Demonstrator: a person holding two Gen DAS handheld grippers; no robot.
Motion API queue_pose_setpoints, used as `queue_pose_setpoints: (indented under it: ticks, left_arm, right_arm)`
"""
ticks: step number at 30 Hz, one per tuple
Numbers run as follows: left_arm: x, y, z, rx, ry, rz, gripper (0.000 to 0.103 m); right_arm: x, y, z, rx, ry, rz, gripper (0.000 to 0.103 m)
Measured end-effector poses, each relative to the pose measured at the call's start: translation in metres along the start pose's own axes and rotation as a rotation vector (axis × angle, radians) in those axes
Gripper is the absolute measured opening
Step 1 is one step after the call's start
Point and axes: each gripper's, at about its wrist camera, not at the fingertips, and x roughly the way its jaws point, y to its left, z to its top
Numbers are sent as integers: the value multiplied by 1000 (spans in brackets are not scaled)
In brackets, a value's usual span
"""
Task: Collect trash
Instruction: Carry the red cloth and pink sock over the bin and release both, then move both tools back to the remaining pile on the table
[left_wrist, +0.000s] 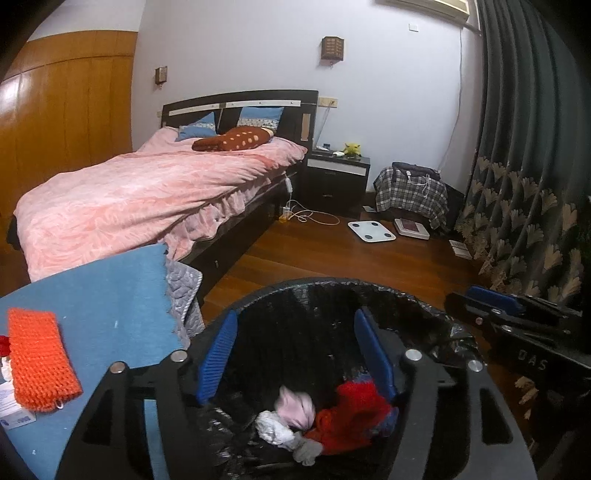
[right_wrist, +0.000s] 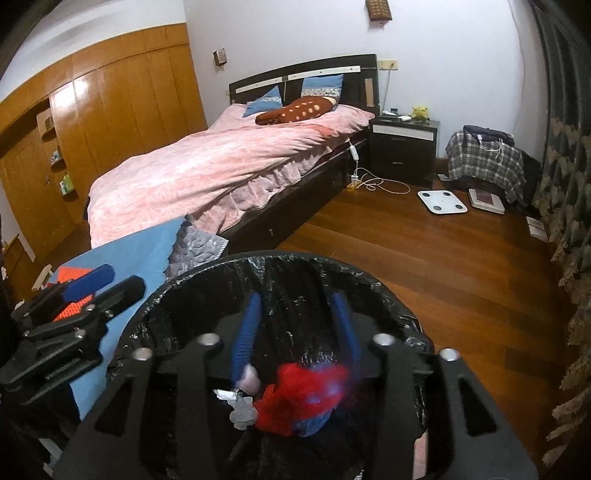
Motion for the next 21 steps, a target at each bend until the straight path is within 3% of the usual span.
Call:
queue_pose_setpoints:
  ticks: [2, 3, 7, 14, 21]
  left_arm:
    - [-6, 9, -1, -4, -5, 23, 70]
    - [-9, 15, -2, -8, -9, 37, 74]
    - [-26, 40, -4, -32, -27, 94, 85]
    - [-56, 87, -13, -99, -49, 197, 91]
    - [-88, 138, -29, -141, -66, 322, 91]
  right_arm:
    - [-4, 0, -1, 7, -19, -7, 87]
    - [-6, 1, -1, 9, -35, -14, 92]
    - [-10, 9, 2, 1, -58, 4, 96]
    - [-8, 41, 8, -18, -53, 52, 97]
    - [3, 100, 14, -77, -45, 132, 97]
